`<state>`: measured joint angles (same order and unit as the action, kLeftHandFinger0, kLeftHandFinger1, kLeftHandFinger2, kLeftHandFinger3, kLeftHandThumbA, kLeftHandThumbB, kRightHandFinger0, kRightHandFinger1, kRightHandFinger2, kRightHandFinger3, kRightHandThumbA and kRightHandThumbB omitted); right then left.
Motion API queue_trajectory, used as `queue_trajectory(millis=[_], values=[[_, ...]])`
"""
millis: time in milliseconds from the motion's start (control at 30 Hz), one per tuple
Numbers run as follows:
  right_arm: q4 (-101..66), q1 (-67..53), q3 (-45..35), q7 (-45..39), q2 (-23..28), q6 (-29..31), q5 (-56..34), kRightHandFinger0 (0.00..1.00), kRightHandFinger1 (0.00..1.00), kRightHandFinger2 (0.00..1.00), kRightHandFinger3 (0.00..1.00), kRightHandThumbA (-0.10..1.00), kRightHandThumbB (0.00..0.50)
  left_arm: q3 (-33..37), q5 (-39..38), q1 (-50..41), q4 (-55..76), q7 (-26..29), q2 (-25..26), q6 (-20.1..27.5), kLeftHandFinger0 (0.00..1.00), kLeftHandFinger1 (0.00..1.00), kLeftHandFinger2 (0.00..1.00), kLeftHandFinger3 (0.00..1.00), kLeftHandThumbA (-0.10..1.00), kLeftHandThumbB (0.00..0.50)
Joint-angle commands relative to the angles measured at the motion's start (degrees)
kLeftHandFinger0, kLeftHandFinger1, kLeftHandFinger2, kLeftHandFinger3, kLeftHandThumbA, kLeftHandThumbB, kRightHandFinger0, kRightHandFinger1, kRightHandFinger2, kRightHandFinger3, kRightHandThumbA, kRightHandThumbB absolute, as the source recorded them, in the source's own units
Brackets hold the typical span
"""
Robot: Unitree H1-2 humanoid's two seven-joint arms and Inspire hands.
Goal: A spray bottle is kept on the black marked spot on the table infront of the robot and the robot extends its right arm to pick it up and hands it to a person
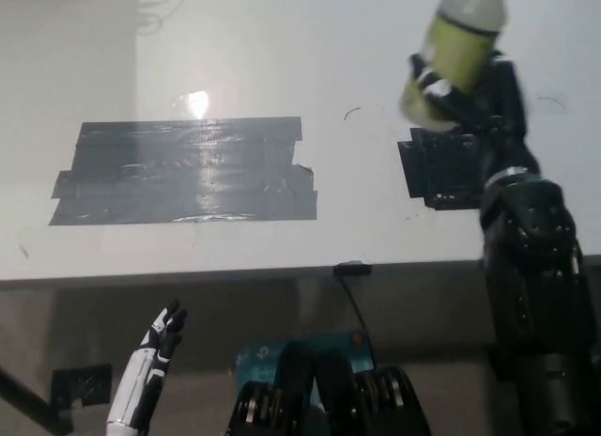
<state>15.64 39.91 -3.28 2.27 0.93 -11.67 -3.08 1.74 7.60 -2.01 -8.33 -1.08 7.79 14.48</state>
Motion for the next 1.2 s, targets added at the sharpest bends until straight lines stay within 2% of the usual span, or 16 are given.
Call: queue_trajectory(millis=[0, 133, 267, 367, 533, 700, 833, 933, 1100, 1167], values=[[-4.43, 2.75, 5.7, -10.27, 0.8, -13.37, -3.78, 0.0, 0.44, 0.8, 0.73, -0.1, 0.127, 0.24, 1.08, 0.8, 1.26, -0.09, 0.91, 0.98, 1.0, 1.0, 1.0, 1.0, 1.0, 0.354], [-1.2, 2.75, 9.45, -12.99, 0.67, -15.26, -4.31, 0.0, 0.46, 0.84, 0.79, -0.1, 0.126, 0.37, 1.39, 0.83, 1.57, -0.23, 1.03, 0.3, 1.0, 1.0, 1.0, 1.0, 1.0, 0.349], [2.57, 2.71, 10.76, -14.75, 0.42, -15.26, -4.62, 0.0, 0.4, 0.78, 0.75, -0.1, 0.149, 0.52, 1.25, 0.9, 1.87, -0.63, 1.25, -0.21, 1.0, 1.0, 1.0, 1.0, 1.0, 0.342], [4.37, 2.03, 11.55, -14.57, 0.11, -15.26, -4.15, 0.0, 0.41, 0.77, 0.71, -0.1, 0.172, 0.82, 1.07, 0.66, 2.49, -1.07, 1.49, -0.88, 1.0, 1.0, 1.0, 1.0, 1.0, 0.336], [5.25, 1.54, 10.76, -14.73, -0.4, -15.26, -4.41, 0.0, 0.39, 0.75, 0.65, -0.1, 0.151, 1.09, 0.55, 0.53, 2.82, -1.32, 1.47, -1.36, 1.0, 1.0, 1.0, 1.0, 1.0, 0.324], [3.3, 1.16, 10.63, -14.16, -0.33, -15.26, -3.7, 0.01, 0.42, 0.76, 0.67, -0.1, 0.154, 1.35, 1.09, 0.38, 3.22, -1.39, 1.53, -1.99, 1.0, 1.0, 1.0, 1.0, 1.0, 0.304], [1.07, 0.82, 9.64, -13.98, -0.59, -15.26, -4.27, 0.0, 0.39, 0.71, 0.61, -0.1, 0.126, 1.4, 0.99, 0.43, 3.11, -1.66, 1.72, -1.89, 1.0, 1.0, 1.0, 1.0, 1.0, 0.29], [-0.27, 0.75, 8.16, -13.74, -0.83, -15.26, -5.21, 0.0, 0.4, 0.72, 0.65, -0.1, 0.112, 1.42, 1.16, 0.42, 3.39, -1.67, 1.74, -2.39, 1.0, 1.0, 1.0, 1.0, 1.0, 0.288], [-1.29, 0.91, 5.9, -12.62, -1.46, -15.26, -6.55, 0.0, 0.35, 0.68, 0.63, -0.1, 0.113, 1.39, 1.32, 0.64, 3.54, -1.87, 1.83, -3.01, 1.0, 1.0, 1.0, 1.0, 1.0, 0.29], [-1.99, 0.88, 5.12, -12.13, -1.66, -15.26, -6.77, 0.0, 0.37, 0.69, 0.64, -0.1, 0.144, 1.33, 1.22, 0.64, 3.52, -1.96, 1.76, -3.09, 1.0, 1.0, 1.0, 1.0, 1.0, 0.293]])
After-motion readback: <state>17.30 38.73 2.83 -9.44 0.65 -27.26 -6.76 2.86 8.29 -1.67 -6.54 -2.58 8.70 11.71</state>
